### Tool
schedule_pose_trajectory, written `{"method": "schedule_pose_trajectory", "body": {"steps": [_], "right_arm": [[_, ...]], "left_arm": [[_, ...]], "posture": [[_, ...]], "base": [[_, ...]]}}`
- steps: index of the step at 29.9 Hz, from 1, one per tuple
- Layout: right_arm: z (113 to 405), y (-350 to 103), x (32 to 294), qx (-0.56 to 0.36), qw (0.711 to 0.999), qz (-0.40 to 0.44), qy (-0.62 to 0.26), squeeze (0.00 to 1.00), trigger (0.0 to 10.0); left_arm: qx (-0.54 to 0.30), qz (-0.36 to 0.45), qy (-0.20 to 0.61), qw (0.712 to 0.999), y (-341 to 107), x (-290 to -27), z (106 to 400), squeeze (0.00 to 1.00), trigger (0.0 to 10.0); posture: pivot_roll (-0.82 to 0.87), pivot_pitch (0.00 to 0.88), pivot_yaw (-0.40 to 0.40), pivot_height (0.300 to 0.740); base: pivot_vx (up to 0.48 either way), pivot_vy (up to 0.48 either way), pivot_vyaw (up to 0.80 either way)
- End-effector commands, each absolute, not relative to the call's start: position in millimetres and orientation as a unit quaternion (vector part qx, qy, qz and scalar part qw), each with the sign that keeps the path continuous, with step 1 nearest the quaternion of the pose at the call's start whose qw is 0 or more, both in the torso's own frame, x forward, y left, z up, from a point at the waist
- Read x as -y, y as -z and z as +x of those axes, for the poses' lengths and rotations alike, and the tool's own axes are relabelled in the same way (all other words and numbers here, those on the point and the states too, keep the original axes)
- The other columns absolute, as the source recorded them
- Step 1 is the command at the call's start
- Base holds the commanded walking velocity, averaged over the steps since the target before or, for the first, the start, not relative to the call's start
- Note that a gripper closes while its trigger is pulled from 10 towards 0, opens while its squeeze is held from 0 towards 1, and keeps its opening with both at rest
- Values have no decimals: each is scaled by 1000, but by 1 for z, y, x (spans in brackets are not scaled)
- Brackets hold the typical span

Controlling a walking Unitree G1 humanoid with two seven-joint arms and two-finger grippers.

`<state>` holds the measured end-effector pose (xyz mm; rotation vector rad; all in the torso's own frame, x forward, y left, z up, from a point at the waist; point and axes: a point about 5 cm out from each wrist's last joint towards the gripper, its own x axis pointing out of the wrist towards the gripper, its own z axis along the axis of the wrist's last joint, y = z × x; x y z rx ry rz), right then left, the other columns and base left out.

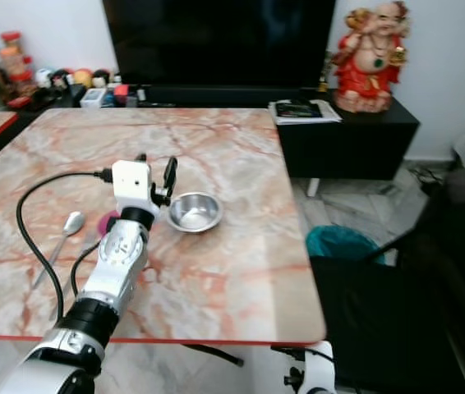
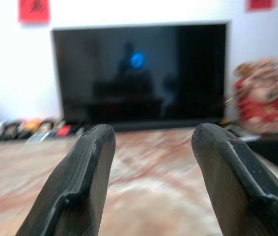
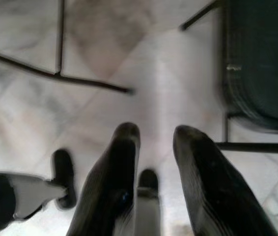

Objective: Setting the table

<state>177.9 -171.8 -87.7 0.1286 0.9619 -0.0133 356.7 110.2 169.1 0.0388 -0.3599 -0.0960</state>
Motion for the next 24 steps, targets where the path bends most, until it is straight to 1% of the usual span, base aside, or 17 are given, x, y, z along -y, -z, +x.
{"method": "schedule_pose_trajectory", "body": {"steps": [1,4,9,12,13,14,16,17,18,19,20,23,24], "right_arm": [[180,86,176,-458,887,58,9,0,10000],[180,86,176,-458,887,57,8,0,10000],[180,86,176,-458,887,56,8,0,10000],[181,86,177,-458,887,56,8,0,10000],[180,86,177,-458,887,56,9,0,10000],[180,86,177,-458,887,56,9,0,10000],[178,87,177,-460,886,56,8,0,10000],[178,87,177,-460,886,56,8,0,10000],[177,87,177,-461,886,55,8,0,10000],[177,88,178,-462,885,53,7,0,10000],[177,88,178,-462,885,53,7,0,10000],[176,88,178,-463,885,52,6,0,10000],[177,88,178,-462,885,52,6,0,10000]], "left_arm": [[166,-5,58,984,-172,-105,359,0,10000],[148,-47,71,985,-174,-99,363,0,10000],[134,-77,93,984,-178,-91,366,0,10000],[134,-79,95,983,-179,-91,366,0,10000],[115,-84,100,985,-177,-87,367,0,10000],[115,-84,100,985,-177,-87,367,0,10000],[75,-106,126,983,-169,-73,365,0,10000],[75,-106,126,983,-169,-73,365,0,10000],[59,-106,134,983,-163,-67,363,0,10000],[32,-90,151,984,-155,-59,360,0,10000],[32,-90,151,984,-155,-59,360,0,10000],[-13,-74,173,982,-143,-48,355,0,10000],[-42,-66,169,983,-136,-46,354,0,10000]], "posture": [[-90,0,-29,740],[-93,0,-31,740],[-97,0,-31,740],[-97,0,-31,740],[-97,0,-33,740],[-97,0,-33,740],[-97,0,-33,740],[-97,0,-33,740],[-94,0,-36,740],[-95,0,-37,740],[-95,0,-37,740],[-93,0,-39,740],[-93,0,-41,740]], "base": [[0,0,0],[0,0,0],[0,0,0],[0,0,0],[0,0,0],[0,0,0],[0,0,0],[0,0,0],[0,0,0],[0,0,0],[0,0,0],[0,0,0],[0,0,0]]}}
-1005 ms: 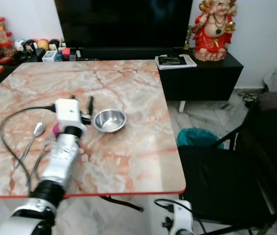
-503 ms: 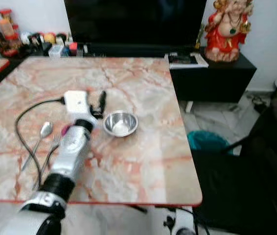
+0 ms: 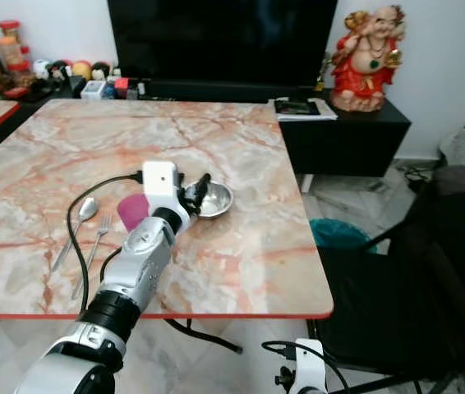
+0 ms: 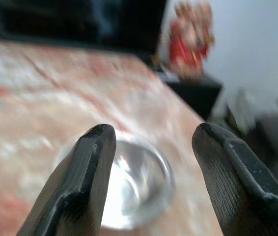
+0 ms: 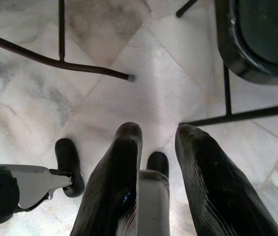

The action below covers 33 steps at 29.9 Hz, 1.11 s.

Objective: Setting the table

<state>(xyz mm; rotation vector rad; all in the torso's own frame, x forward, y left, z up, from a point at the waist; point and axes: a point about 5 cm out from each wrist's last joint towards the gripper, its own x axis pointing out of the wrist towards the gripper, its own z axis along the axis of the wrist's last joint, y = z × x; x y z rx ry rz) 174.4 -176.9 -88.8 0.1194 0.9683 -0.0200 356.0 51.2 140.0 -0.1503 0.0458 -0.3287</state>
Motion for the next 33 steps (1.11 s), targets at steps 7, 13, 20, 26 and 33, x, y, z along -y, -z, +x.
{"method": "schedule_pose_trajectory", "body": {"steps": [7,13,20,26,33], "right_arm": [[179,87,177,-460,886,53,4,0,10000],[178,87,175,-460,886,55,5,0,10000],[179,87,175,-460,886,56,5,0,10000],[179,87,175,-460,886,56,4,0,10000],[180,86,175,-459,887,55,4,0,10000]], "left_arm": [[-44,-73,139,987,-144,-43,358,0,10000],[26,-78,127,988,-189,-48,366,0,10000],[91,-35,124,988,-209,-53,366,0,10000],[49,-48,100,993,-196,-63,369,0,10000],[38,-73,98,992,-205,-62,381,0,10000]], "posture": [[-95,0,-40,740],[-98,0,-35,740],[-92,0,-36,740],[-93,0,-36,740],[-102,0,-32,740]], "base": [[0,0,0],[0,0,0],[0,0,0],[0,0,0],[0,0,0]]}}
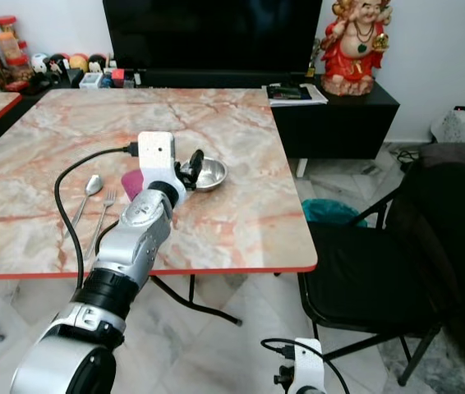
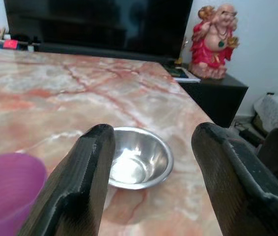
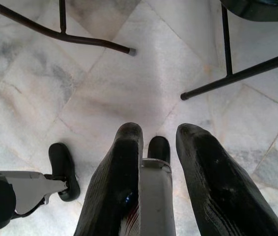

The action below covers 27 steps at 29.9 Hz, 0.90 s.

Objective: Setting the table

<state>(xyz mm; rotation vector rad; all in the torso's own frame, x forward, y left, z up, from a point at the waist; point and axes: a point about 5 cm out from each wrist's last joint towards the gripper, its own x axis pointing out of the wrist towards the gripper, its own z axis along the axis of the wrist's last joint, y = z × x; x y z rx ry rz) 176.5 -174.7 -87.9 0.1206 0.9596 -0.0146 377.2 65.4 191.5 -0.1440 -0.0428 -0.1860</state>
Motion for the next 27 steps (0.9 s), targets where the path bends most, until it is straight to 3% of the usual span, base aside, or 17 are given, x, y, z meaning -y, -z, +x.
{"method": "schedule_pose_trajectory", "body": {"steps": [1,9,15,27], "right_arm": [[180,86,175,-459,887,55,4,0,10000],[180,86,177,-456,888,61,14,0,10000],[180,86,176,-457,887,59,12,0,10000],[182,85,174,-454,888,63,13,0,10000]], "left_arm": [[39,-71,98,992,-206,-61,382,0,10000],[85,-43,94,991,-207,-69,379,0,10000],[152,-40,64,985,-238,-87,388,0,10000],[134,-39,77,987,-230,-82,392,0,10000]], "posture": [[-102,0,-32,740],[-118,0,-23,740],[-100,0,-27,740],[-105,0,-22,740]], "base": [[0,0,0],[0,0,0],[0,0,0],[0,0,0]]}}
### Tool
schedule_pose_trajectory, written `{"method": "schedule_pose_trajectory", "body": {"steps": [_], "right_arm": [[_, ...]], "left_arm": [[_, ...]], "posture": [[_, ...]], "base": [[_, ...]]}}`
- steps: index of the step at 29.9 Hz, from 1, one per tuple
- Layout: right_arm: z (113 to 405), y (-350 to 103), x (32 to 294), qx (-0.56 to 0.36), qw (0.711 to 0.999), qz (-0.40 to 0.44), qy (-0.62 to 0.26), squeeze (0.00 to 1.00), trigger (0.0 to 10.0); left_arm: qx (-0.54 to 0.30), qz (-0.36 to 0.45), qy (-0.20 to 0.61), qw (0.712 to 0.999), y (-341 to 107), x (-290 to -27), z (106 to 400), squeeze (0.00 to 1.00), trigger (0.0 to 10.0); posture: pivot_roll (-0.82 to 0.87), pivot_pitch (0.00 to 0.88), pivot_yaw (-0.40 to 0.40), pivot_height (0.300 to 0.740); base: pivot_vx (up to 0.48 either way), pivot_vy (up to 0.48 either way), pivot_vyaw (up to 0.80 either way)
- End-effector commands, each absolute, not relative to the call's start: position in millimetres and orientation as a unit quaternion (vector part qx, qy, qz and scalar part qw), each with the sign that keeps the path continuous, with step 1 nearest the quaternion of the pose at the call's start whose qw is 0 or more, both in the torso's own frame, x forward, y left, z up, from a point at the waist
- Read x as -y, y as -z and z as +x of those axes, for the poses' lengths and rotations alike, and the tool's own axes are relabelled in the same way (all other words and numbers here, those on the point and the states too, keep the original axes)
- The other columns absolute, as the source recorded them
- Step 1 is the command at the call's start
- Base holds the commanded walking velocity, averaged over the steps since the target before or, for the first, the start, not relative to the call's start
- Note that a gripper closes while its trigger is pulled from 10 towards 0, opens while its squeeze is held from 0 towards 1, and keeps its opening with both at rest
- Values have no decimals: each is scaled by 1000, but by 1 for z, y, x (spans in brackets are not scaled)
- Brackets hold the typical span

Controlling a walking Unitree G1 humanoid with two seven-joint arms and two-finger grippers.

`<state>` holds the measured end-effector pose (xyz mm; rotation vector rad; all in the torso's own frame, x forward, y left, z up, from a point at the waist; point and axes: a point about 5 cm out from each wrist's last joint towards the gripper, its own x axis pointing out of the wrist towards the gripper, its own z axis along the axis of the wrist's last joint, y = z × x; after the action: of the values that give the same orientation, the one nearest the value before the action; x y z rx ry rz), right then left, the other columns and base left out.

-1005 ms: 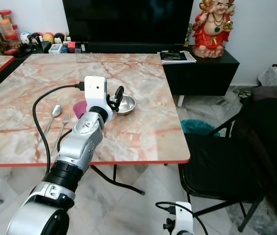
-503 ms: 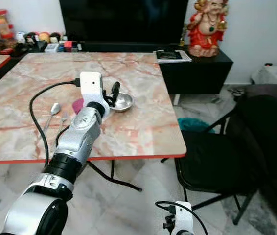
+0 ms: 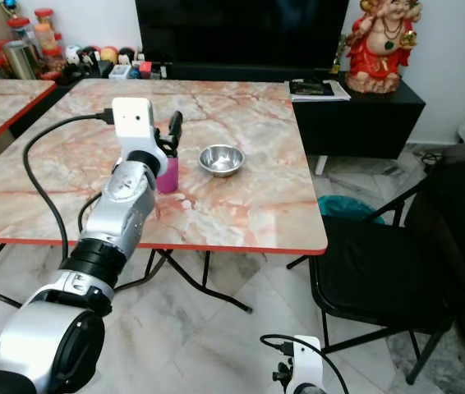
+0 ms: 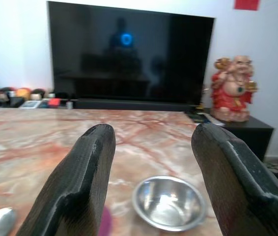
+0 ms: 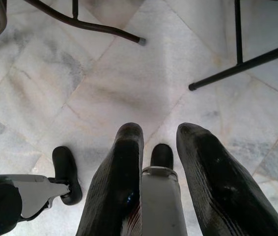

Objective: Setting the table

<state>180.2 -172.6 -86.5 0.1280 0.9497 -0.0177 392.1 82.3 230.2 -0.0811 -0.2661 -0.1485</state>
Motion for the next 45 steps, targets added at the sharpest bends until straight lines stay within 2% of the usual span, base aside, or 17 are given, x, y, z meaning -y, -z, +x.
{"method": "schedule_pose_trajectory", "body": {"steps": [1,22,36,45], "right_arm": [[182,86,175,-455,888,62,13,0,10000],[183,85,179,-457,888,54,23,0,10000],[145,97,206,-496,868,11,30,0,10000],[137,98,211,-503,864,8,32,0,10000]], "left_arm": [[134,-38,77,987,-229,-82,392,0,10000],[135,-32,72,988,-217,-88,386,0,10000],[151,-28,66,986,-222,-94,383,0,10000],[160,-39,46,985,-229,-101,383,0,10000]], "posture": [[-105,0,-22,740],[-107,0,-23,740],[-103,0,-21,740],[-104,0,-27,740]], "base": [[0,0,0],[281,0,-72],[327,0,0],[238,0,0]]}}
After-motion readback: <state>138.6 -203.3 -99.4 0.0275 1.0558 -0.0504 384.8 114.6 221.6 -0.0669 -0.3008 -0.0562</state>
